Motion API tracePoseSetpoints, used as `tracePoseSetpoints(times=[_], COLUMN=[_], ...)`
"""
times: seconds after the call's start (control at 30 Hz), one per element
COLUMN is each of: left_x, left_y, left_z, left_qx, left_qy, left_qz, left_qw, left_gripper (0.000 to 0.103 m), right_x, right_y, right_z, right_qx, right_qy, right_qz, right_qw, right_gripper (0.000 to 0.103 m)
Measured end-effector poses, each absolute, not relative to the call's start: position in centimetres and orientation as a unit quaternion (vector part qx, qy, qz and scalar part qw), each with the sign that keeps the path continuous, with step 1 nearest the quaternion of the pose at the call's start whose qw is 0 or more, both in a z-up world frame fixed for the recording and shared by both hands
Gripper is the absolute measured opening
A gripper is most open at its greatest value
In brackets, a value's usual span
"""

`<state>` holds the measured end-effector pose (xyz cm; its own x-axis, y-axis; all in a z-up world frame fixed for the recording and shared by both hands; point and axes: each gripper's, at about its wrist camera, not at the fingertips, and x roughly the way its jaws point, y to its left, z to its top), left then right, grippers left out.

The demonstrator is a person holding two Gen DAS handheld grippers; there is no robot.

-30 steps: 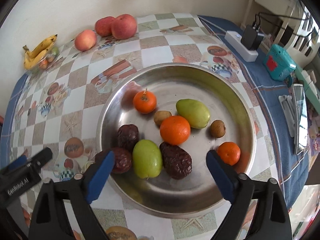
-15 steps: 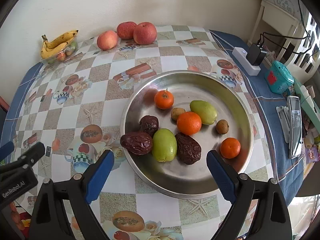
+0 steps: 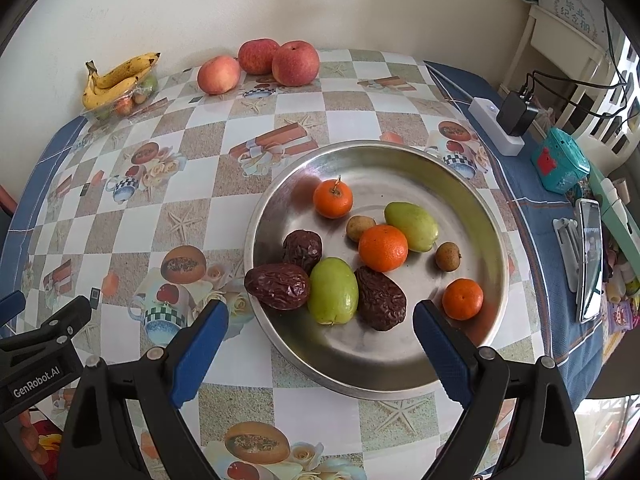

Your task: Organize fruits

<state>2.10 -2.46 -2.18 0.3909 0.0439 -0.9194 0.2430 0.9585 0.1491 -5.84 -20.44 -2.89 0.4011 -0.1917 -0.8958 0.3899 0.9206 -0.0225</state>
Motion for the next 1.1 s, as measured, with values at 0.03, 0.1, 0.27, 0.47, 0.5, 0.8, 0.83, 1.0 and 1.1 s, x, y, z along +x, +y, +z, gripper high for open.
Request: tracePoseSetpoints(times=[0.03,0.1,0.27,0.47,0.5,0.8,0.83,1.0,1.1], left_x=[2.12,2.14,2.08,2.11,2.13,2.13,2.14,2.15,2.20], left_y=[-2.41,-2.36,-2.34,-2.25,-2.23,-2.20,-2.19,-2.16,-2.12], left_z=[-2.22,-2.32,-2.41,-2.51,-2.52,-2.54,-2.54,-2.57,-2.58], left_qx=[0.129,0.127,0.125,0.121,0.120,0.118,0.118,0.118,0.117], left_qy=[0.550,0.554,0.558,0.563,0.563,0.565,0.565,0.565,0.566], left_qz=[-0.060,-0.059,-0.059,-0.059,-0.059,-0.058,-0.058,-0.059,-0.059], left_qw=[0.823,0.821,0.819,0.816,0.815,0.814,0.814,0.814,0.814], left_gripper=[0.103,0.103,0.103,0.103,0.103,0.103,0.103,0.103,0.103], right_x=[-5.84,-5.82,-5.83,-5.83,-5.83,-5.88,-5.87,-5.86,-5.86], right_y=[-20.44,-20.39,-20.34,-20.35,-20.35,-20.42,-20.41,-20.39,-20.39], right_z=[-2.89,-2.92,-2.92,-2.93,-2.93,-2.99,-2.99,-3.00,-3.02], right_qx=[0.096,0.094,0.090,0.091,0.092,0.091,0.092,0.092,0.092], right_qy=[0.518,0.519,0.520,0.522,0.522,0.524,0.524,0.524,0.525], right_qz=[-0.175,-0.174,-0.173,-0.174,-0.174,-0.174,-0.174,-0.175,-0.175], right_qw=[0.832,0.832,0.831,0.830,0.830,0.829,0.829,0.828,0.828], right_gripper=[0.094,0.094,0.094,0.094,0.094,0.094,0.094,0.094,0.094])
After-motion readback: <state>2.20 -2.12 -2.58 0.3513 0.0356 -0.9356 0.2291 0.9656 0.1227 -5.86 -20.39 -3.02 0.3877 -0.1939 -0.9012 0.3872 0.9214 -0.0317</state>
